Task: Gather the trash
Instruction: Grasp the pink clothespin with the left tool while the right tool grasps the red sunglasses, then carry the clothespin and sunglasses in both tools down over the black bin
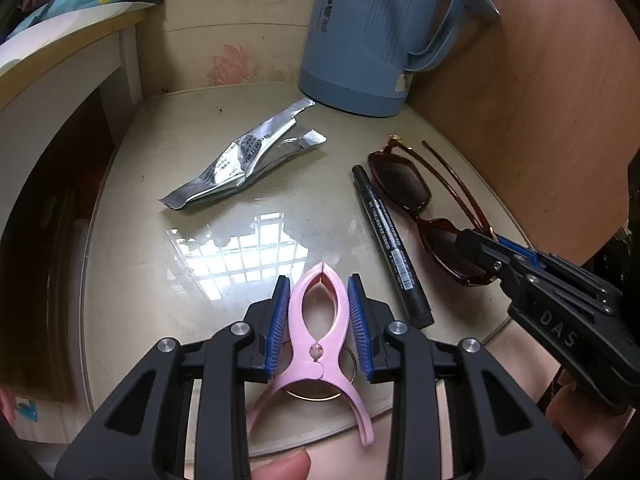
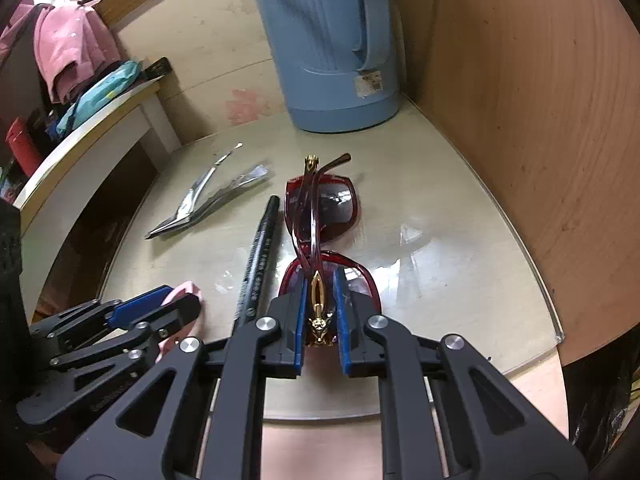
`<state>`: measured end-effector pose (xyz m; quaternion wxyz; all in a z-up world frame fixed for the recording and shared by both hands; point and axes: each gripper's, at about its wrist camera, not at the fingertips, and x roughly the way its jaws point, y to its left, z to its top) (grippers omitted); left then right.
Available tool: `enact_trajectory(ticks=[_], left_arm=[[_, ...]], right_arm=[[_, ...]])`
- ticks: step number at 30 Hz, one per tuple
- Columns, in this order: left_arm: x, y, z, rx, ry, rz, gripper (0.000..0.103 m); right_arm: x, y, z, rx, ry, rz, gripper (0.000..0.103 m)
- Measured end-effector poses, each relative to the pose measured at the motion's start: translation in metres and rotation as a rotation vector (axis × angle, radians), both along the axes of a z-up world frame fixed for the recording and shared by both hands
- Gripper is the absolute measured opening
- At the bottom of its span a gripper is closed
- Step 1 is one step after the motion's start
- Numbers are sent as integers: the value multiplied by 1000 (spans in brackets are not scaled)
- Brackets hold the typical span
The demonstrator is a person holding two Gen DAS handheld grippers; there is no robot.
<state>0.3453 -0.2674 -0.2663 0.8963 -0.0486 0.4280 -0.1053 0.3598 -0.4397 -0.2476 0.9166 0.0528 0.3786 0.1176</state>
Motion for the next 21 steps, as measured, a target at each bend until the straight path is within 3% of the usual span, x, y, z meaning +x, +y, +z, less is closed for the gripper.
enact_trajectory(ticks=[21], left_arm=[[-25, -11, 34, -7, -28, -17, 29]], right_arm=[[-45, -12, 39, 14, -52, -23, 13]])
